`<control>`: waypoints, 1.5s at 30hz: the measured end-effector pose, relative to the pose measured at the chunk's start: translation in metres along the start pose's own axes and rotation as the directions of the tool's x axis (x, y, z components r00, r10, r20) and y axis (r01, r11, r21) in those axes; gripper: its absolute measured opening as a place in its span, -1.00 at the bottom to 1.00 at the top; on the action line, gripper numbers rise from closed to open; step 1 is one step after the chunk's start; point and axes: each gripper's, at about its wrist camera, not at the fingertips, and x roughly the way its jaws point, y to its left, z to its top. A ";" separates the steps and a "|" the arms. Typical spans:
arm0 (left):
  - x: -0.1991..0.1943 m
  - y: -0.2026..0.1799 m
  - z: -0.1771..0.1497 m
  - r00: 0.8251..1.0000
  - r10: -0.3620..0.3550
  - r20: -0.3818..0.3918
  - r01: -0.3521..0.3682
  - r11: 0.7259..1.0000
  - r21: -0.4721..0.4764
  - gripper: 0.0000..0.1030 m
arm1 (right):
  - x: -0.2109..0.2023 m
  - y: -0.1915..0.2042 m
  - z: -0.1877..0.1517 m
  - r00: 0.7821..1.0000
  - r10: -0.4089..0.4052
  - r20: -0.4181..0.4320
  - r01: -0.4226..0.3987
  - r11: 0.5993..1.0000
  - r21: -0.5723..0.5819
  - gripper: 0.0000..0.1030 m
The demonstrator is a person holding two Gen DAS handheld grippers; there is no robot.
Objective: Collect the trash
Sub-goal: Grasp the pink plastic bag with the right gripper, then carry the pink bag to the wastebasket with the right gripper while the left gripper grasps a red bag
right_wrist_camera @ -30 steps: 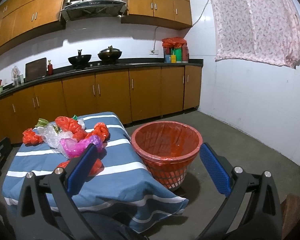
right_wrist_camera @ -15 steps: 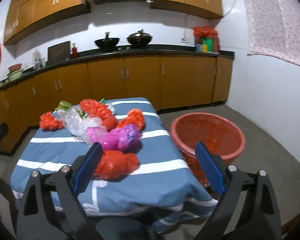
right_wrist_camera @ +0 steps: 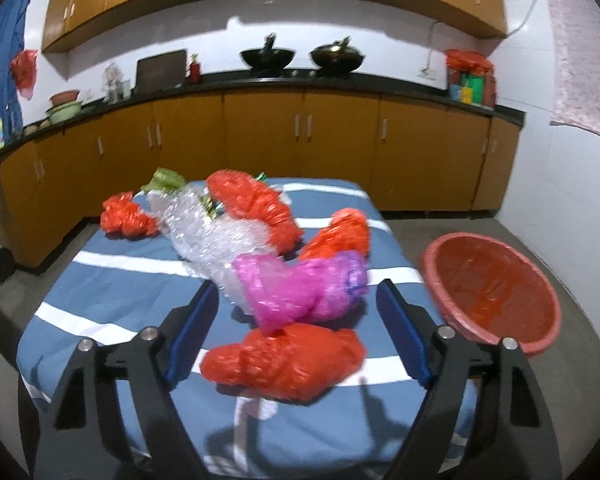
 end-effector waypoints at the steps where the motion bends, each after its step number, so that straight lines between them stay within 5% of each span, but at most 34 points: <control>1: 0.002 0.001 0.000 1.000 0.002 -0.004 -0.002 1.000 -0.001 0.97 | 0.007 0.004 0.000 1.000 -0.002 -0.011 0.002 1.000 -0.013 0.45; 8: 0.013 0.012 -0.001 1.000 0.005 -0.025 -0.005 1.000 -0.014 0.97 | 0.046 0.016 0.001 0.997 -0.047 -0.058 0.043 0.997 -0.056 0.23; 11: 0.017 0.011 -0.002 0.999 -0.004 -0.034 0.003 1.000 -0.012 0.97 | 0.058 0.015 0.001 0.996 -0.041 -0.084 0.036 0.997 -0.061 -0.10; 13: 0.019 0.008 -0.003 0.999 -0.017 -0.042 0.017 1.000 -0.009 0.97 | 0.063 0.012 0.000 0.994 -0.005 -0.105 0.000 0.999 -0.052 -0.56; 16: 0.022 -0.002 -0.003 0.998 -0.043 -0.050 0.043 0.999 0.000 0.97 | 0.060 0.005 0.001 0.996 0.013 -0.086 -0.016 0.999 -0.028 -0.74; 25: 0.029 -0.050 -0.001 0.985 -0.160 -0.064 0.164 0.984 0.069 0.84 | 0.042 -0.031 0.020 1.000 0.006 0.009 -0.006 0.998 0.059 -0.85; 33: 0.038 -0.098 -0.005 0.953 -0.283 -0.104 0.295 0.947 0.126 0.76 | 0.026 -0.058 0.031 0.997 0.009 0.080 -0.017 0.994 0.107 -0.87; 45: 0.055 -0.159 -0.021 0.907 -0.375 -0.191 0.409 0.893 0.189 0.77 | -0.001 -0.106 0.027 0.980 -0.133 0.145 0.114 0.985 0.132 -0.87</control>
